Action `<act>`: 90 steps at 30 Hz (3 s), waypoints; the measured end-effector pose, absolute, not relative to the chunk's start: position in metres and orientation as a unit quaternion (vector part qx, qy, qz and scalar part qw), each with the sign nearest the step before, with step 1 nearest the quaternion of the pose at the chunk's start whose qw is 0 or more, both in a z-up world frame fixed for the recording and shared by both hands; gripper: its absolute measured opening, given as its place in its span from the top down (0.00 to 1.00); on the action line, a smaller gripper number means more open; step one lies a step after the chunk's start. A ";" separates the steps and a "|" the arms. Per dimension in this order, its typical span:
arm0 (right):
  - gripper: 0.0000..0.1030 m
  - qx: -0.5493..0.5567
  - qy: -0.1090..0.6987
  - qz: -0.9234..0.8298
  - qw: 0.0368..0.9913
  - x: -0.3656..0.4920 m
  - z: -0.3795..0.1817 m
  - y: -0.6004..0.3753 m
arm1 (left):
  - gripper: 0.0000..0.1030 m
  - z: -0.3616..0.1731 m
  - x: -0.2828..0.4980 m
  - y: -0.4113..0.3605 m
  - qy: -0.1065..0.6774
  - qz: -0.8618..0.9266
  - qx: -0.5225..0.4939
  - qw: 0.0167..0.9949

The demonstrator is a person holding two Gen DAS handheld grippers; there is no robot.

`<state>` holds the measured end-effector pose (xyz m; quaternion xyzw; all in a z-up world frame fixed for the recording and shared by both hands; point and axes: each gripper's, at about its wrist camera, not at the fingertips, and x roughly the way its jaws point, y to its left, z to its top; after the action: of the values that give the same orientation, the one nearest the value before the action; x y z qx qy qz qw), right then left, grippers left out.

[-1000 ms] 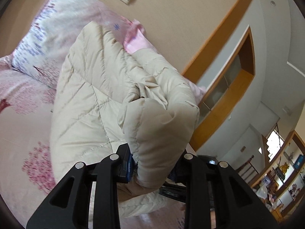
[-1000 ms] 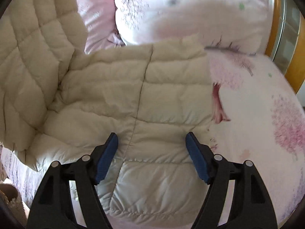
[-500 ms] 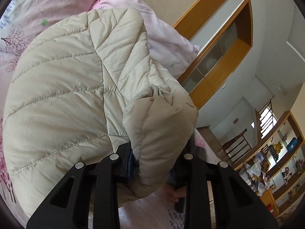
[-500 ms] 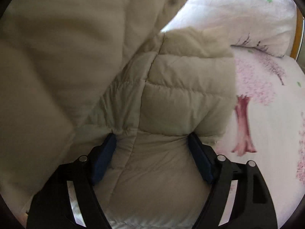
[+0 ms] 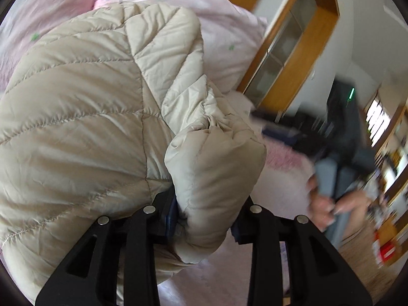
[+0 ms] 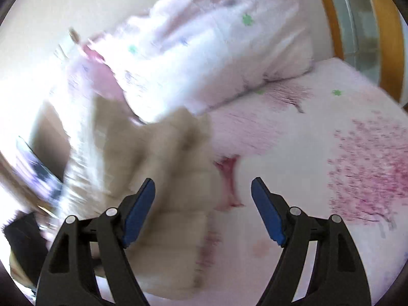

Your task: Fold large clothes

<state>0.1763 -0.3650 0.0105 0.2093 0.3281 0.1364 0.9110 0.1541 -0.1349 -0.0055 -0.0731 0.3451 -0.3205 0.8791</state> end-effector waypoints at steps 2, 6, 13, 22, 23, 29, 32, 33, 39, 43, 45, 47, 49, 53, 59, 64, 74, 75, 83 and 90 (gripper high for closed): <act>0.24 0.236 0.322 0.185 0.898 0.183 0.017 -0.364 | 0.65 -0.010 0.151 -0.143 0.346 -0.313 -0.037 0.884; 0.24 0.242 0.335 0.232 0.881 0.201 0.030 -0.349 | 0.60 -0.015 0.145 -0.156 0.345 -0.304 0.016 0.888; 0.25 0.218 0.367 0.239 0.872 0.231 0.035 -0.325 | 0.43 -0.024 0.135 -0.184 0.334 -0.294 0.103 0.890; 0.66 0.238 0.398 0.253 0.849 0.261 0.024 -0.325 | 0.40 -0.026 0.134 -0.193 0.334 -0.301 0.124 0.885; 0.75 0.239 0.399 0.253 0.848 0.262 0.023 -0.325 | 0.39 -0.026 0.135 -0.192 0.333 -0.301 0.127 0.885; 0.84 0.230 0.407 0.225 0.855 0.264 0.015 -0.329 | 0.39 -0.011 0.125 -0.173 0.324 -0.322 0.107 0.883; 0.84 0.233 0.412 0.220 0.853 0.267 0.010 -0.332 | 0.39 0.019 0.112 -0.144 0.317 -0.353 0.074 0.877; 0.84 0.235 0.414 0.219 0.852 0.268 0.008 -0.333 | 0.39 0.030 0.109 -0.131 0.312 -0.363 0.058 0.876; 0.84 0.233 0.420 0.221 0.849 0.269 0.007 -0.335 | 0.33 0.073 0.124 -0.051 0.268 -0.291 -0.014 0.918; 0.84 0.230 0.421 0.219 0.850 0.268 0.009 -0.335 | 0.33 0.064 0.161 -0.018 0.287 -0.229 -0.039 0.929; 0.84 0.230 0.421 0.218 0.850 0.269 0.010 -0.335 | 0.33 0.055 0.172 -0.007 0.302 -0.209 -0.044 0.929; 0.84 0.231 0.422 0.217 0.849 0.270 0.010 -0.336 | 0.33 0.046 0.188 -0.013 0.313 -0.204 -0.042 0.926; 0.84 0.234 0.423 0.214 0.849 0.272 0.009 -0.338 | 0.33 0.040 0.194 -0.016 0.326 -0.203 -0.038 0.923; 0.84 0.236 0.425 0.208 0.849 0.273 0.007 -0.340 | 0.33 0.030 0.193 -0.034 0.337 -0.210 -0.035 0.917; 0.84 0.246 0.442 0.187 0.842 0.276 -0.003 -0.348 | 0.31 0.016 0.206 -0.039 0.362 -0.222 -0.044 0.904; 0.84 0.245 0.465 0.167 0.834 0.281 -0.016 -0.354 | 0.31 0.011 0.213 -0.047 0.380 -0.228 -0.032 0.896; 0.71 0.266 0.478 0.154 0.823 0.278 -0.037 -0.370 | 0.30 -0.001 0.230 -0.065 0.414 -0.226 -0.003 0.882; 0.65 0.257 0.468 0.142 0.834 0.269 -0.030 -0.372 | 0.30 0.000 0.228 -0.063 0.411 -0.228 -0.007 0.883; 0.63 0.215 0.349 0.186 0.893 0.182 0.025 -0.373 | 0.30 0.018 0.203 -0.044 0.370 -0.253 -0.049 0.893; 0.63 0.125 0.368 0.216 0.896 0.150 0.001 -0.334 | 0.30 0.030 0.173 -0.059 0.347 -0.277 -0.006 0.896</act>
<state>0.1502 -0.3343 0.0010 0.1252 0.3684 0.2160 0.8955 0.1733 -0.0594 0.0299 -0.0057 0.3467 -0.2771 0.8961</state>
